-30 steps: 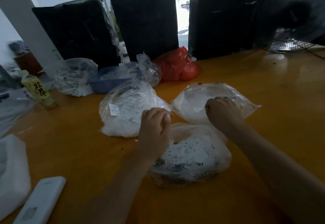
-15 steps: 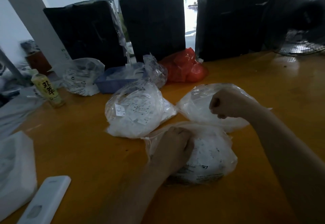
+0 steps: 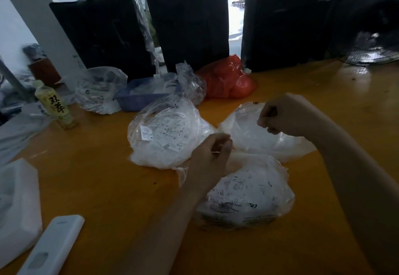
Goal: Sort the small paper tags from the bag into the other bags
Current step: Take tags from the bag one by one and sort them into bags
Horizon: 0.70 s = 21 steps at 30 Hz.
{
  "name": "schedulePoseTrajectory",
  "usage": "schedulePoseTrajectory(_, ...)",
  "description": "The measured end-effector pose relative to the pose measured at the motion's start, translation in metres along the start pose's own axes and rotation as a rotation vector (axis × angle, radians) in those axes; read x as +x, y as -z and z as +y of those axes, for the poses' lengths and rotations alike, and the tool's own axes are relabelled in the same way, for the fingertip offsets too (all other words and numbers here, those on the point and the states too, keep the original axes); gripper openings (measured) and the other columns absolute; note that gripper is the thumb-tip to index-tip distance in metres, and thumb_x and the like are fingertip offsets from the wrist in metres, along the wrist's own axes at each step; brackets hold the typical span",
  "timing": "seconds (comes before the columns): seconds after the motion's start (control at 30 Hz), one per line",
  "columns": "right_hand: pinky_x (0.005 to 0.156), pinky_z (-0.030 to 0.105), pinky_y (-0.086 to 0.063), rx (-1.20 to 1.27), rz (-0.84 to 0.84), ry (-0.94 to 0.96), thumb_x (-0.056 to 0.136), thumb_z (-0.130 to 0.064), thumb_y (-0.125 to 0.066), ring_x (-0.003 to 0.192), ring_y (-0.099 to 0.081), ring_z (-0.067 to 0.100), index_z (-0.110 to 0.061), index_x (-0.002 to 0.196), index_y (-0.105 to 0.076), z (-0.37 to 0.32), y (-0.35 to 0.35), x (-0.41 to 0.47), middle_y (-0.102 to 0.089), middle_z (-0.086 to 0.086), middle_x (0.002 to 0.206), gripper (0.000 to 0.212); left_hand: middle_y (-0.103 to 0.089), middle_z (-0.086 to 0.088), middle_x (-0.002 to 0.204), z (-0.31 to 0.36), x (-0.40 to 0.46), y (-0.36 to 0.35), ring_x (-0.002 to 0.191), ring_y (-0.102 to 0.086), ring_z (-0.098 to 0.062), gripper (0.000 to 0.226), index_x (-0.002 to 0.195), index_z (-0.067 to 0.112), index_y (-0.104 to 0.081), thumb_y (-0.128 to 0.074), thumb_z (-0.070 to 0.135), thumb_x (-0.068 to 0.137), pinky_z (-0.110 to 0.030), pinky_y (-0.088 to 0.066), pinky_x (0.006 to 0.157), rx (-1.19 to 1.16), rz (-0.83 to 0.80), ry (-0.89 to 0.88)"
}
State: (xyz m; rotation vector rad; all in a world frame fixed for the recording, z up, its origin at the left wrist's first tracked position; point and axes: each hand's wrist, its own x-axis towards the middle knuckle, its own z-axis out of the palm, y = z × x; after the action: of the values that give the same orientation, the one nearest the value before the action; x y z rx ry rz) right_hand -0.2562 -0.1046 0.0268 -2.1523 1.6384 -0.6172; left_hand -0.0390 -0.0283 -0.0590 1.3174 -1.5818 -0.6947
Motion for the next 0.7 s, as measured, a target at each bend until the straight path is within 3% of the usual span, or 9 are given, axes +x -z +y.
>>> schedulePoseTrajectory(0.07, 0.061, 0.025, -0.059, 0.201, -0.053, 0.047, 0.090, -0.020, -0.076, 0.064, -0.073, 0.008, -0.017, 0.084, -0.073, -0.009, -0.002, -0.007, -0.074, -0.004, 0.071, 0.008, -0.071, 0.021, 0.114, 0.004, 0.004, 0.002, 0.104, -0.066, 0.008, 0.036, 0.133, 0.034, -0.061, -0.066, 0.045, 0.099, -0.011, -0.053, 0.085, -0.109, -0.017, 0.064)
schedulePoseTrajectory(0.13, 0.059, 0.022, -0.058, 0.363, -0.149, 0.075, 0.091, -0.022, -0.075, 0.066, -0.074, 0.013, -0.014, 0.087, -0.073, -0.019, -0.009, -0.012, -0.076, -0.001, 0.074, 0.009, -0.073, 0.020, 0.117, 0.008, 0.006, 0.003, 0.106, -0.070, 0.001, 0.041, 0.131, 0.038, -0.064, -0.073, 0.050, 0.093, -0.024, -0.060, 0.088, -0.274, -0.056, 0.152)
schedulePoseTrajectory(0.23, 0.057, 0.020, -0.057, 0.408, -0.234, 0.103, 0.093, -0.024, -0.073, 0.067, -0.075, 0.017, -0.011, 0.087, -0.073, -0.028, -0.025, -0.013, -0.077, 0.001, 0.076, 0.014, -0.079, 0.000, 0.109, 0.006, 0.005, 0.004, 0.101, -0.075, -0.016, 0.021, 0.113, 0.023, -0.076, -0.076, 0.031, 0.094, -0.030, -0.062, 0.080, -0.504, -0.073, 0.236)
schedulePoseTrajectory(0.33, 0.060, 0.024, -0.060, 0.382, -0.278, 0.059, 0.097, -0.032, -0.068, 0.067, -0.075, 0.018, -0.010, 0.088, -0.072, -0.028, -0.037, -0.010, -0.077, 0.001, 0.076, 0.025, -0.079, -0.010, 0.105, 0.001, 0.005, 0.011, 0.098, -0.077, -0.022, 0.015, 0.104, 0.008, -0.075, -0.076, 0.018, 0.092, -0.028, -0.061, 0.076, -0.625, -0.035, 0.296)
schedulePoseTrajectory(0.4, 0.058, 0.021, -0.057, 0.201, -0.301, 0.079, 0.098, -0.035, -0.067, 0.062, -0.073, 0.011, -0.013, 0.084, -0.072, -0.025, -0.041, -0.008, -0.076, -0.004, 0.072, 0.026, -0.078, -0.013, 0.108, -0.005, 0.004, 0.017, 0.102, -0.076, -0.025, 0.017, 0.102, 0.005, -0.071, -0.076, 0.016, 0.091, -0.033, -0.062, 0.080, -0.680, -0.002, 0.335)
schedulePoseTrajectory(0.47, 0.059, 0.020, -0.055, -0.062, -0.447, 0.151, 0.094, -0.038, -0.070, 0.058, -0.070, 0.005, -0.022, 0.079, -0.072, -0.027, -0.047, -0.010, -0.075, -0.007, 0.069, 0.022, -0.077, -0.018, 0.113, -0.012, 0.002, 0.020, 0.107, -0.075, -0.030, 0.009, 0.102, 0.003, -0.066, -0.069, 0.010, 0.097, -0.039, -0.062, 0.086, -0.725, -0.002, 0.353)
schedulePoseTrajectory(0.53, 0.068, 0.025, -0.055, -0.321, -0.599, 0.204, 0.089, -0.044, -0.074, 0.070, -0.070, 0.009, -0.027, 0.089, -0.074, -0.032, -0.062, -0.017, -0.076, -0.005, 0.083, 0.017, -0.076, -0.022, 0.112, -0.018, 0.000, 0.020, 0.107, -0.075, -0.033, 0.003, 0.098, 0.006, -0.064, -0.063, 0.006, 0.101, -0.042, -0.062, 0.089, -0.751, -0.014, 0.356)
schedulePoseTrajectory(0.6, 0.077, 0.030, -0.049, -0.537, -0.646, 0.237, 0.084, -0.049, -0.077, 0.088, -0.062, 0.016, -0.024, 0.112, -0.073, -0.036, -0.078, -0.024, -0.072, -0.002, 0.106, 0.038, -0.077, -0.020, 0.105, -0.019, -0.001, 0.019, 0.100, -0.076, -0.031, 0.012, 0.092, 0.010, -0.064, -0.061, 0.002, 0.100, -0.040, -0.063, 0.084, -0.781, -0.015, 0.361)
schedulePoseTrajectory(0.7, 0.080, 0.033, -0.047, -0.609, -0.642, 0.287, 0.085, -0.049, -0.075, 0.099, -0.060, 0.020, -0.020, 0.116, -0.072, -0.037, -0.082, -0.026, -0.069, 0.000, 0.110, 0.043, -0.077, -0.014, 0.095, -0.017, -0.001, 0.019, 0.090, -0.076, -0.024, 0.020, 0.086, 0.019, -0.069, -0.064, 0.004, 0.099, -0.031, -0.061, 0.075, -0.749, -0.016, 0.346)
